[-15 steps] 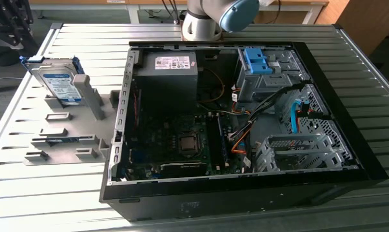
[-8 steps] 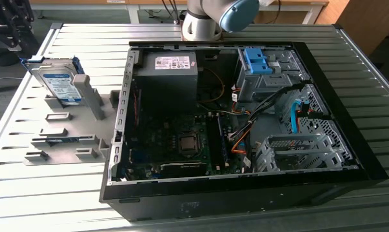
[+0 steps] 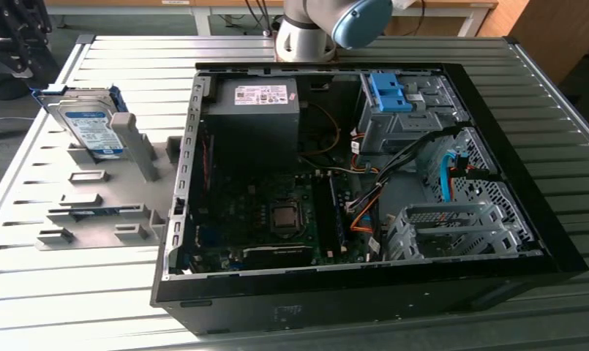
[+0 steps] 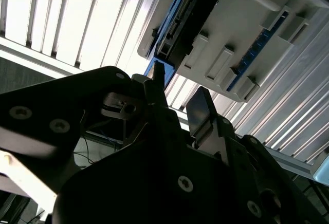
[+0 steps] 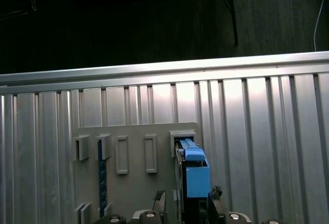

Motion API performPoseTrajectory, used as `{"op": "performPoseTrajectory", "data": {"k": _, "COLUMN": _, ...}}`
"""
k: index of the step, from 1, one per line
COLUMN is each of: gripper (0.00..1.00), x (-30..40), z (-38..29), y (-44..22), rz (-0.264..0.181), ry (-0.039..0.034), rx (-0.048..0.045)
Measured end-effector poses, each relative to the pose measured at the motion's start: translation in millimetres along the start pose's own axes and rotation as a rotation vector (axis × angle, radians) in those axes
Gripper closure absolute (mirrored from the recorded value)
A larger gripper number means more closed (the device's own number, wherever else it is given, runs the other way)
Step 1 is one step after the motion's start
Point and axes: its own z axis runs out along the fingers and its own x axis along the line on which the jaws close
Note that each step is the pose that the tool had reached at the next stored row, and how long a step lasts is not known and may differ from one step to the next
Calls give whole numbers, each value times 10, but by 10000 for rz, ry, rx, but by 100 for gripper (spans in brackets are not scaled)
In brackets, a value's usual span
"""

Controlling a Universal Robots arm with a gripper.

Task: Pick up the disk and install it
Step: 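Pick up the disk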

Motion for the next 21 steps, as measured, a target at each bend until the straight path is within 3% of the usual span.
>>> {"op": "performPoseTrajectory", "data": {"k": 21, "gripper": 55, "x": 1, "z": 62, "y": 4, "rz": 0, "ry": 1, "rx": -1}}
